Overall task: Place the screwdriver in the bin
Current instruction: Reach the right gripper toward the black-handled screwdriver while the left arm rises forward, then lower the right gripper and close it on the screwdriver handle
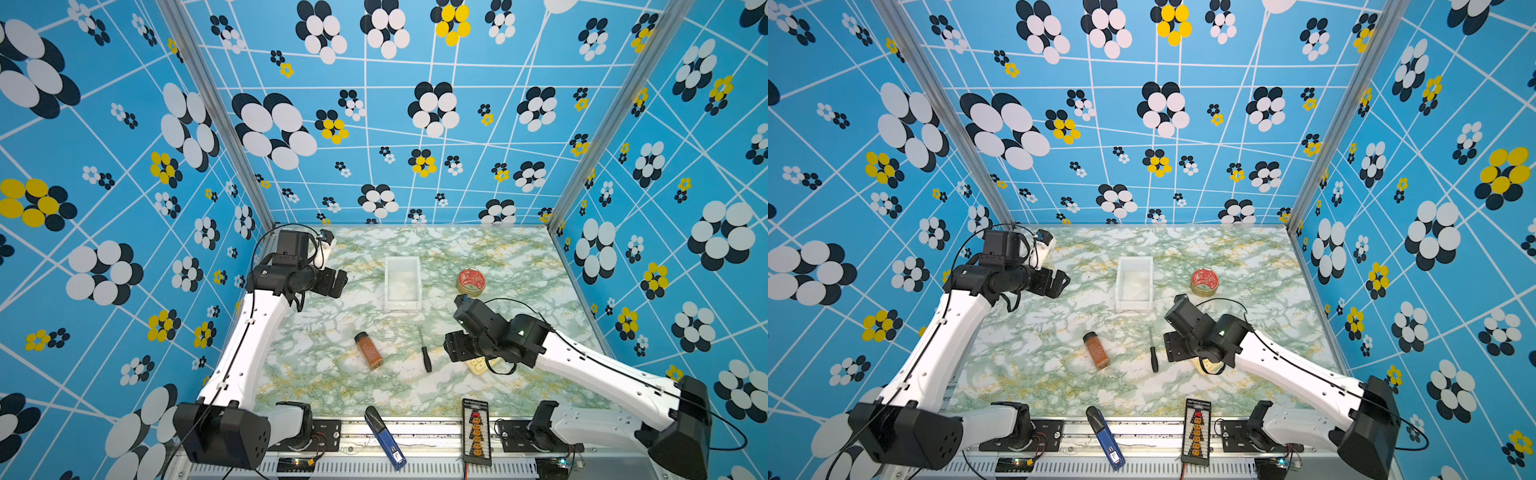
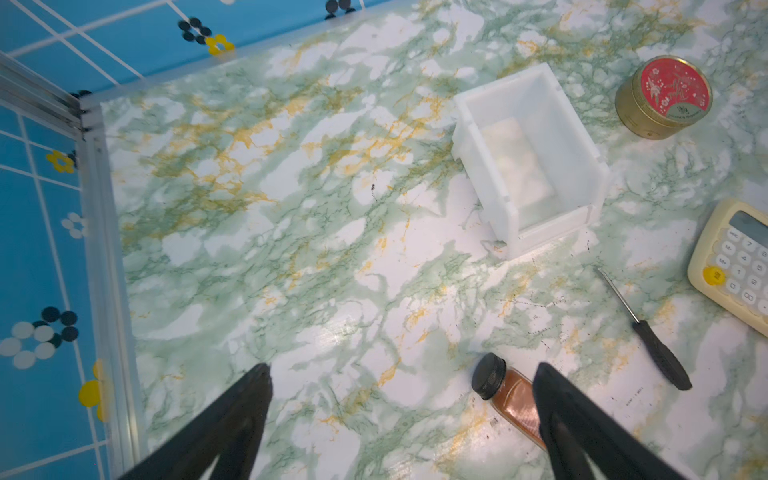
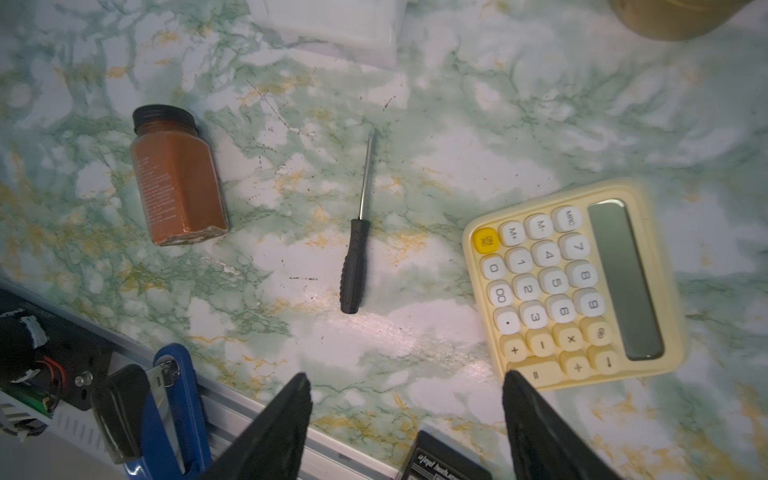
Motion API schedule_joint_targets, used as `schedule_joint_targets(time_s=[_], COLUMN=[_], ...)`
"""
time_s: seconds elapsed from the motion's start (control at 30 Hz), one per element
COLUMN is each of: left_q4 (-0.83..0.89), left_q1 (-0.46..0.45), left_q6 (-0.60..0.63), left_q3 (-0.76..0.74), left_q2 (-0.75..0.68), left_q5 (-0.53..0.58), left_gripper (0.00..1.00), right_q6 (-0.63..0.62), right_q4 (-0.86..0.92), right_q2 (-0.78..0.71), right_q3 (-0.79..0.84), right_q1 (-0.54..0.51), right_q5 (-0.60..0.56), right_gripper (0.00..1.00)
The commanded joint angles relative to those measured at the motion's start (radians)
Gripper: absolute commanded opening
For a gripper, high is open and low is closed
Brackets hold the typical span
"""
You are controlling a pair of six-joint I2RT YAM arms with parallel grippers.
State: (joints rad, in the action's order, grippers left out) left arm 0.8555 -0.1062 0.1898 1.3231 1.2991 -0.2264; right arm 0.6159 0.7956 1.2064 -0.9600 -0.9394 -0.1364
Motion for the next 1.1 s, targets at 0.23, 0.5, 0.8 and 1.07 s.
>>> schedule_joint_targets(time_s=[0.23,0.5,0.8,1.07], left_q4=[0.125,0.108,0.099,0.097], left_q1=[-0.153,-0.179,-0.180,-0.181], left_q6=[0.103,0.092,0.097,0.087], left_q3=[0.011,-0.007,-0.045,-0.055], left_q2=[0.008,-0.022,-0.059,-0.076], left_q5=[-0.180,-0.217,-0.214,-0.242], left_gripper=[0.99,0.99,0.99,0.99], right_q6=[0.101,0.105,0.104,0.100], right_q4=[-0.147,-0.143,-0.142,-0.120], right_q2=[0.157,0.312,0.431,0.511], right_q3=[0.021,-0.031,-0.081,-0.130], right_q1=[-0.079,-0.087,-0.090,-0.091], right_q5=[0.059,0.060,0.051,0.039], right_gripper=[0.66,0.56,0.56,0.53])
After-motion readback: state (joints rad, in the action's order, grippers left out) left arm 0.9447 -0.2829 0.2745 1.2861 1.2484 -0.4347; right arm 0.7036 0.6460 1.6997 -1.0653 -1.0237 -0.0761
